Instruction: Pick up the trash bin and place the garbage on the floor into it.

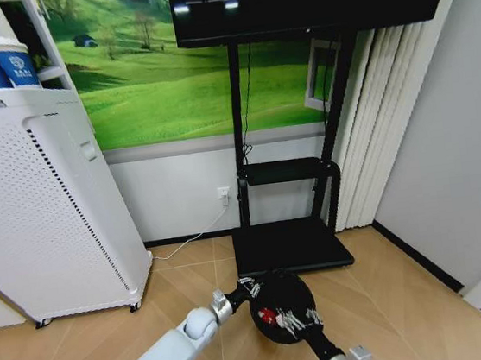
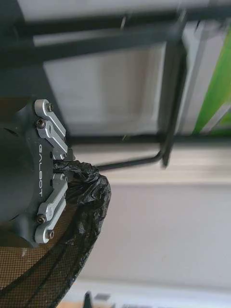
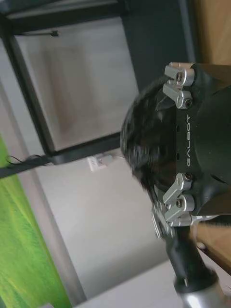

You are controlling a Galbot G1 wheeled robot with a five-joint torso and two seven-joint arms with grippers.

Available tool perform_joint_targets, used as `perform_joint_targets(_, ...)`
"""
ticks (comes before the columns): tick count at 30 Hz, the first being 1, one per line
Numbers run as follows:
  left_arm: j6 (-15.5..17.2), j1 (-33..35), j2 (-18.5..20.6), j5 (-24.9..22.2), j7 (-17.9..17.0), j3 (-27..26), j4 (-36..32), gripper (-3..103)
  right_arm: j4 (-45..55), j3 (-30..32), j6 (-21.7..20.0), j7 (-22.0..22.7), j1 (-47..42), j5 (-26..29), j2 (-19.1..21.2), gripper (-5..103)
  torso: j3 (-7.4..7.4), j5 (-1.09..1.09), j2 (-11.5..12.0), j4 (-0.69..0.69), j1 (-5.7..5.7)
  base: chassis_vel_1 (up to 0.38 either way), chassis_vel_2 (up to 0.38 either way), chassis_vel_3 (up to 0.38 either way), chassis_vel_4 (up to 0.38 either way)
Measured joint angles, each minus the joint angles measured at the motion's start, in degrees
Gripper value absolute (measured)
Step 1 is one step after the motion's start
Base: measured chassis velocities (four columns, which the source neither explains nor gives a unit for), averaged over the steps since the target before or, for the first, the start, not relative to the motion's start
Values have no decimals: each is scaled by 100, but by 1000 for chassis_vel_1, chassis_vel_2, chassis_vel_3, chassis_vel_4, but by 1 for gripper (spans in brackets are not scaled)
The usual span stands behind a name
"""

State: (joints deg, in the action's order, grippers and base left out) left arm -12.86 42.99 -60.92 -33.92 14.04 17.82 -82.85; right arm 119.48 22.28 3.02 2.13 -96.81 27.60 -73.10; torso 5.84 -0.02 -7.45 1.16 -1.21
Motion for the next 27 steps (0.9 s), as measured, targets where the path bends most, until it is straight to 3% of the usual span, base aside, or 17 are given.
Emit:
perform_joint_targets(3, 382, 697, 383, -445, -336, -1051, -814, 7, -117, 252, 127, 222, 300, 15, -25, 97, 0, -1, 0, -1, 0, 0, 0, 0, 0)
perform_joint_targets(4, 382, 697, 383, -445, -336, -1051, -814, 7, -117, 252, 127, 222, 300, 15, -25, 97, 0, -1, 0, -1, 0, 0, 0, 0, 0)
perform_joint_targets(6, 693, 1441, 802, -767, -537, -1879, -1462, 7, -355, 354, 221, 746, 580, -186, -28, 100, 0, 2, 0, -6, 0, 0, 0, 0, 0)
perform_joint_targets(7, 693, 1441, 802, -767, -537, -1879, -1462, 7, -355, 354, 221, 746, 580, -186, -28, 100, 0, 2, 0, -6, 0, 0, 0, 0, 0)
perform_joint_targets(9, 871, 2330, 1115, -997, -597, -2868, -2094, 7, -585, 453, 228, 1167, 825, -402, -29, 100, -1, 2, 0, -5, 0, 0, 0, 0, 0)
perform_joint_targets(10, 871, 2330, 1115, -997, -597, -2868, -2094, 7, -585, 453, 228, 1167, 825, -402, -29, 100, -1, 2, 0, -5, 0, 0, 0, 0, 0)
perform_joint_targets(11, 926, 2941, 1199, -1035, -614, -3501, -2447, 7, -683, 482, 224, 1301, 903, -439, -39, 100, -1, 3, 0, -4, 0, 0, 0, 0, 0)
perform_joint_targets(12, 938, 3128, 1200, -1034, -623, -3687, -2540, 7, -710, 488, 221, 1332, 919, -450, -45, 100, -1, 2, 0, -3, 0, 0, 0, 0, 0)
perform_joint_targets(13, 954, 3740, 1145, -1009, -643, -4247, -2845, 7, -801, 513, 219, 1393, 958, -542, -69, 100, -1, 1, 0, -7, 1, 0, 0, 0, 0)
perform_joint_targets(14, 954, 3740, 1145, -1009, -643, -4247, -2845, 7, -801, 513, 219, 1393, 958, -542, -69, 100, -1, 1, 0, -7, 1, 0, 0, 0, 0)
perform_joint_targets(16, 1066, 4684, 804, -1036, -769, -5210, -3399, 7, -969, 543, 288, 1409, 979, -801, -139, 100, -1, 0, 0, -3, 1, 0, 0, 0, 0)
perform_joint_targets(17, 1066, 4684, 804, -1036, -769, -5210, -3399, 7, -969, 543, 288, 1409, 979, -801, -139, 100, -1, 0, 0, -3, 1, 0, 0, 0, 0)
perform_joint_targets(19, 1174, 5526, 318, -1070, -840, -6072, -3853, 7, -1131, 582, 394, 1417, 1014, -1079, -204, 100, -2, 2, 0, -2, 1, 0, 0, 0, 0)
perform_joint_targets(20, 1174, 5526, 318, -1070, -840, -6072, -3853, 7, -1131, 582, 394, 1417, 1014, -1079, -204, 100, -2, 2, 0, -2, 1, 0, 0, 0, 0)
perform_joint_targets(22, 1304, 6184, -125, -1054, -901, -6675, -4145, 7, -1237, 645, 455, 1427, 1067, -1224, -243, 100, -2, 2, -1, -4, 1, 0, 0, 0, 0)
perform_joint_targets(27, 1552, 6591, -503, -1119, -1092, -7070, -4369, 7, -1307, 722, 478, 1432, 1136, -1242, -255, 100, -1, 2, 0, 0, 1, 0, 0, 0, 0)
